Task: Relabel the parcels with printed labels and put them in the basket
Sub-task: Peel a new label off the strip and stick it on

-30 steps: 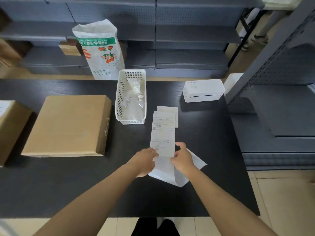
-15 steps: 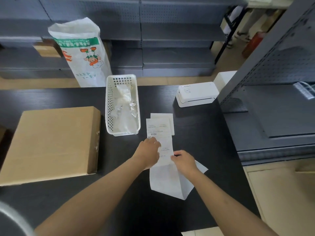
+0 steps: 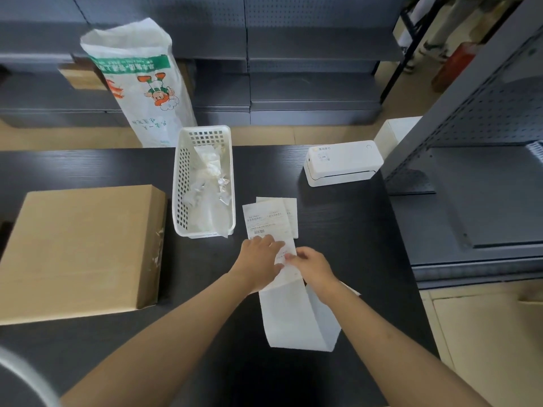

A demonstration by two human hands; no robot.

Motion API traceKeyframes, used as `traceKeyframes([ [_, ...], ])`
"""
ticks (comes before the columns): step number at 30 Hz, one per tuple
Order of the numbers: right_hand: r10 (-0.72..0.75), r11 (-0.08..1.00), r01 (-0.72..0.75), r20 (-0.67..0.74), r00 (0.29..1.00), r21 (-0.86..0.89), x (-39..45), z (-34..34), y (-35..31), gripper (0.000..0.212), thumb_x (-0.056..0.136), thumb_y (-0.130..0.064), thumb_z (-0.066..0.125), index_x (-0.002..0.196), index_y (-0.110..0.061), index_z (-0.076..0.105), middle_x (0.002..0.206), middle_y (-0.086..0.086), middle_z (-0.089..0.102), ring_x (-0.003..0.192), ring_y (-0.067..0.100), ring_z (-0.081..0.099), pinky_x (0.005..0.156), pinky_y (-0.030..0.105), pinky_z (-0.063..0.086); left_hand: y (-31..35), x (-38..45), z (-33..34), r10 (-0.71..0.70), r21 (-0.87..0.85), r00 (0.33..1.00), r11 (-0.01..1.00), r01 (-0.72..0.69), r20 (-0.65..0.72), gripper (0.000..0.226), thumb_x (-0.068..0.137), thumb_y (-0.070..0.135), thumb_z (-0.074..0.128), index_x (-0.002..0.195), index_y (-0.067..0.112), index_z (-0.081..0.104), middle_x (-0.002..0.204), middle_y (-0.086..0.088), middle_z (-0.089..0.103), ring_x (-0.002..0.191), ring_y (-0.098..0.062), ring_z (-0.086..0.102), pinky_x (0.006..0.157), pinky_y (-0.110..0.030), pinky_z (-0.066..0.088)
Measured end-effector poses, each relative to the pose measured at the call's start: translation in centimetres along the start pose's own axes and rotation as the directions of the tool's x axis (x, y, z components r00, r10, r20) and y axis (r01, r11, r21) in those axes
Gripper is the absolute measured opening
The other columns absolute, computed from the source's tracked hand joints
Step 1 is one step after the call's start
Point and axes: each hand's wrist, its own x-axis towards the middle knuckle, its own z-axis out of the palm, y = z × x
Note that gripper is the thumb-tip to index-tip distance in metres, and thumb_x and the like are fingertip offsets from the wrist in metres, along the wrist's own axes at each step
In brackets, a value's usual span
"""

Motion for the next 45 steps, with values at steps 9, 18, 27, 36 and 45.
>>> traceKeyframes([
  [9, 0.054, 0.986, -0.077, 0.15, 0.987, 0.149, -0.2, -0.2, -1.2, 0.044, 0.085, 0.007, 0.054, 0.121, -0.019, 0.056, 0.115, 0.002, 0.064, 0.104, 0.021, 0.062, 0.079, 0.031, 0.053, 0.0, 1.1, -0.7, -0.005, -0.088, 0.99, 0.996, -0.008, -0.138, 0.038, 0.099, 0.03, 0.045, 0.137, 0.025, 0.046, 0.138, 0.001, 0.044, 0.122, -0.02, 0.044, 0.105, -0.036, 0.033],
  [18, 0.099, 0.96, -0.154, 0.232, 0.968, 0.234, -0.1, -0.2, -1.3, 0.044, 0.089, 0.01, 0.048, 0.123, -0.016, 0.057, 0.119, 0.006, 0.064, 0.108, 0.027, 0.061, 0.094, 0.043, 0.052, 1.0, 1.4, -0.7, 0.014, -0.01, 0.981, 1.0, -0.017, -0.193, 0.025, 0.098, 0.027, 0.047, 0.12, 0.023, 0.058, 0.116, 0.001, 0.062, 0.097, -0.017, 0.06, 0.092, -0.03, 0.041],
  [27, 0.085, 0.828, -0.258, 0.343, 0.935, 0.499, 0.1, -1.0, -1.4, 0.031, 0.099, -0.02, 0.044, 0.126, -0.013, 0.057, 0.116, 0.01, 0.069, 0.111, 0.028, 0.061, 0.099, 0.044, 0.047, 1.0, 1.6, -1.0, 0.001, -0.009, 0.976, 1.0, -0.003, -0.218, 0.024, 0.1, 0.031, 0.043, 0.111, 0.019, 0.061, 0.106, 0.001, 0.067, 0.088, -0.018, 0.062, 0.087, -0.029, 0.043],
  [36, 0.141, 0.849, -0.287, 0.332, 0.933, 0.445, 1.0, -1.0, -1.6, 0.033, 0.101, -0.024, 0.044, 0.13, -0.013, 0.054, 0.111, 0.01, 0.07, 0.106, 0.027, 0.064, 0.1, 0.046, 0.047, 0.9, 1.3, -1.0, 0.042, 0.089, 0.978, 0.996, -0.025, -0.203, 0.013, 0.098, 0.026, 0.051, 0.103, 0.019, 0.06, 0.094, 0.001, 0.068, 0.078, -0.017, 0.063, 0.081, -0.027, 0.05],
  [45, 0.175, 0.845, -0.304, 0.309, 0.935, 0.44, 1.3, -1.5, -2.3, 0.025, 0.094, -0.015, 0.05, 0.117, -0.012, 0.062, 0.102, 0.011, 0.073, 0.1, 0.026, 0.066, 0.085, 0.039, 0.054, 0.6, 0.7, -0.5, 0.144, 0.141, 0.946, 0.984, -0.106, -0.291, 0.022, 0.095, 0.022, 0.055, 0.116, 0.025, 0.061, 0.112, 0.004, 0.062, 0.104, -0.017, 0.053, 0.094, -0.028, 0.035],
])
